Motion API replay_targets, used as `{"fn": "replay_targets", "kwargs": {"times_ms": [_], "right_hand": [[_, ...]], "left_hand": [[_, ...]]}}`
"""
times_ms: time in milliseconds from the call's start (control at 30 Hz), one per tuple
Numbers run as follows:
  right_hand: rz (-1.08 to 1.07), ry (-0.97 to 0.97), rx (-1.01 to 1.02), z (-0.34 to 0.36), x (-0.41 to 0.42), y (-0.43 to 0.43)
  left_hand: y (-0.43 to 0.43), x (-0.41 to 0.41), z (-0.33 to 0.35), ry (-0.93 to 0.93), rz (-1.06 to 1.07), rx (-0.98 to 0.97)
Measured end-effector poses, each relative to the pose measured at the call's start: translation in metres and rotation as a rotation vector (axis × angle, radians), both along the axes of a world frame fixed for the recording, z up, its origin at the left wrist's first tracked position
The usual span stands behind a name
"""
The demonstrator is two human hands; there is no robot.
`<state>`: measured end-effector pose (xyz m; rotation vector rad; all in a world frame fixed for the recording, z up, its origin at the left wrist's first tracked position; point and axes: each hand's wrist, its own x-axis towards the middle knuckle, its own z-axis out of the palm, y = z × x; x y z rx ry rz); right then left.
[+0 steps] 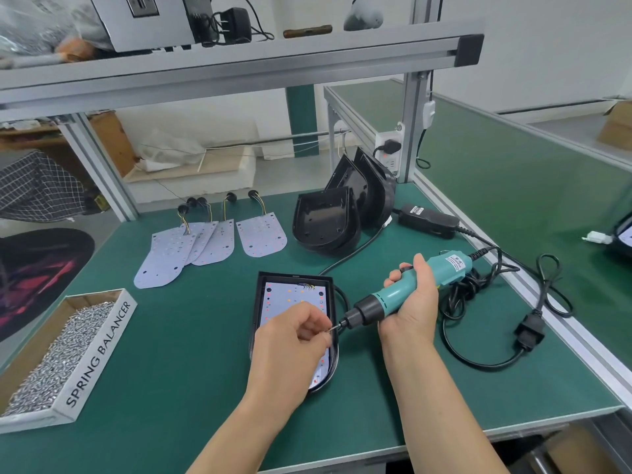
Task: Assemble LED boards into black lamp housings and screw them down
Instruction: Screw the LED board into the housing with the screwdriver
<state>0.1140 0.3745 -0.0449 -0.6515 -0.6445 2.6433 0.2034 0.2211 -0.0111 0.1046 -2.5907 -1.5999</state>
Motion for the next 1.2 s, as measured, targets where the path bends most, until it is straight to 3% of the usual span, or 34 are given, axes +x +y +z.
{"fn": "replay_targets", "kwargs": {"times_ms": [367, 733, 967, 1200], "right_hand": [[-0.002, -0.004, 0.005, -0.001, 0.0, 0.001], [-0.021, -0.023, 0.031, 0.002, 0.0, -0.003], [-0.011, -0.033, 0.069, 0.001, 0.002, -0.003], [-0.008, -0.036, 0.041, 0.002, 0.003, -0.002]], "left_hand": [[-0.003, -0.002, -0.003, 0.016, 0.002, 0.004], [0.004, 0.004, -0.008, 0.351, -0.046, -0.36], [-0.005, 0.005, -0.013, 0.296, -0.041, -0.289], [-0.018, 0.003, -0.003, 0.13, 0.027, -0.047]]}}
